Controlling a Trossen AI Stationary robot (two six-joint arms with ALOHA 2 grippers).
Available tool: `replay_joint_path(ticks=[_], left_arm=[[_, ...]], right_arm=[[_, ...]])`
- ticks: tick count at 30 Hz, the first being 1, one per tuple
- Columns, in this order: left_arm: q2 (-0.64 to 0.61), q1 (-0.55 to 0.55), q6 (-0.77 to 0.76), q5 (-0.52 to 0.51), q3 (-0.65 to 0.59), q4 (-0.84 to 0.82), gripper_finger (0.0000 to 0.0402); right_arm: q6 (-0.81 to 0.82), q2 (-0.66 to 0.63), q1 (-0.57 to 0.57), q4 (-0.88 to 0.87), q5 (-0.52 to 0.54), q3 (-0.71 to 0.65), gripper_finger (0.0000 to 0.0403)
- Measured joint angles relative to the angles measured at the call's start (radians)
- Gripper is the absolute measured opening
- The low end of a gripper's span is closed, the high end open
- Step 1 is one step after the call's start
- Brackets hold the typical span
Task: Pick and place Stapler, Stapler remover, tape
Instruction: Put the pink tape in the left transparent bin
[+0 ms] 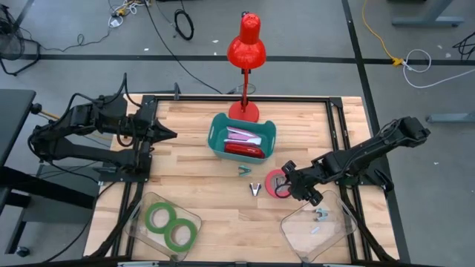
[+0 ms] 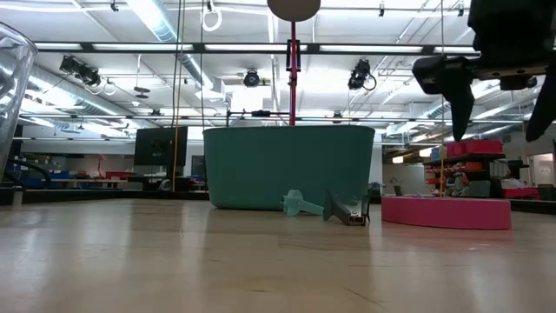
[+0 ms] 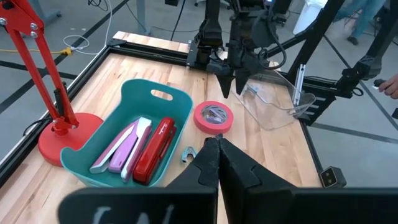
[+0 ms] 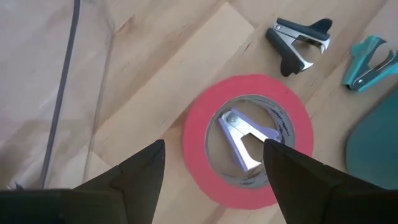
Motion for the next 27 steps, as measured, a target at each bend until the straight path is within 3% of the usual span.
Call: replay_joint_path(ticks=[27], left_arm=[[0.000,0.000,0.004,-0.012,0.000,-0.008,0.0005]], right_arm=[[-0.004,0.224,-0.002,-0.049,0.001,0.053,0.0270]])
